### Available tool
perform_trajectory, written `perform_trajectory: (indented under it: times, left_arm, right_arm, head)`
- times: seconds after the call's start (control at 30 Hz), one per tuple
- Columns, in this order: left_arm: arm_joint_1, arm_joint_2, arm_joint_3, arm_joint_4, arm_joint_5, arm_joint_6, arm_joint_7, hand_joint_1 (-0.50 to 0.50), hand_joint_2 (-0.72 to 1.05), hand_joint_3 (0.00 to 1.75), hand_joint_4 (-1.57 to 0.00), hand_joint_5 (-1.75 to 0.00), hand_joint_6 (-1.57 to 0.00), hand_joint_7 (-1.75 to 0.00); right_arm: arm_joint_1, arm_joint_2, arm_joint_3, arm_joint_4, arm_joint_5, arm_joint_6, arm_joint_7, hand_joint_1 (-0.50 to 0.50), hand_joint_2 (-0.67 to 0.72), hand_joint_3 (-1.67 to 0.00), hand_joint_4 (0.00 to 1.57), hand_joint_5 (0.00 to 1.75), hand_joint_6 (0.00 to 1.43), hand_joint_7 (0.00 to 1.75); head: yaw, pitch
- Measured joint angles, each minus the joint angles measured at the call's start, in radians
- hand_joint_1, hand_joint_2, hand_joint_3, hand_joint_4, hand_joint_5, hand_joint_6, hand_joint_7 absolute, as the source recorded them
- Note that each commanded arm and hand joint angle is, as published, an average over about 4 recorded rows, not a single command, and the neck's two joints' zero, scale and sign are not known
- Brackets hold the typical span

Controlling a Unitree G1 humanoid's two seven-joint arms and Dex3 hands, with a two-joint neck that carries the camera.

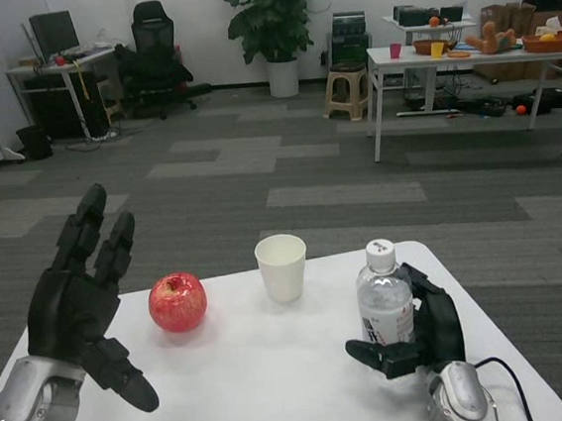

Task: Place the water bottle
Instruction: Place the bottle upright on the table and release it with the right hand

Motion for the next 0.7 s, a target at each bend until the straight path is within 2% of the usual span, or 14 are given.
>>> perform_trajectory:
  times: [0.17, 0.4, 0.5, 0.6, 0.7]
  left_arm:
    - [0.0, 0.0, 0.001, 0.002, 0.0, 0.0, 0.0, -0.5, -0.64, 0.09, 0.0, 0.0, 0.0, 0.0]
    - [0.0, 0.0, 0.001, 0.003, 0.0, 0.0, 0.0, -0.5, -0.64, 0.09, 0.0, 0.0, 0.0, 0.0]
    - [0.0, 0.0, 0.001, 0.003, 0.0, 0.0, 0.0, -0.5, -0.64, 0.09, 0.0, 0.0, 0.0, 0.0]
    - [0.0, 0.0, 0.001, 0.003, 0.0, 0.0, 0.0, -0.5, -0.64, 0.09, 0.0, 0.0, 0.0, 0.0]
    - [0.0, 0.0, 0.001, 0.003, 0.0, 0.0, 0.0, -0.5, -0.64, 0.09, 0.0, 0.0, 0.0, 0.0]
  right_arm:
    - [-0.057, -0.001, 0.008, 0.093, 0.013, -0.028, 0.008, 0.46, 0.09, -0.95, 1.2, 1.45, 1.23, 1.47]
    - [-0.068, -0.001, 0.015, 0.123, 0.02, -0.042, 0.018, 0.46, 0.09, -0.95, 1.16, 1.45, 1.2, 1.47]
    - [-0.068, -0.001, 0.025, 0.127, 0.02, -0.047, 0.023, 0.46, 0.09, -0.95, 1.01, 1.36, 1.13, 1.52]
    - [-0.069, -0.001, 0.034, 0.144, 0.02, -0.061, 0.035, 0.46, 0.08, -0.95, 0.69, 1.16, 0.9, 1.55]
    - [-0.07, -0.002, 0.041, 0.17, 0.019, -0.068, 0.055, 0.46, 0.03, -0.95, 0.47, 0.97, 0.66, 1.57]
  head:
    - [-0.004, -0.006]
    - [-0.01, -0.009]
    - [-0.009, -0.011]
    - [-0.006, -0.013]
    - [-0.003, -0.014]
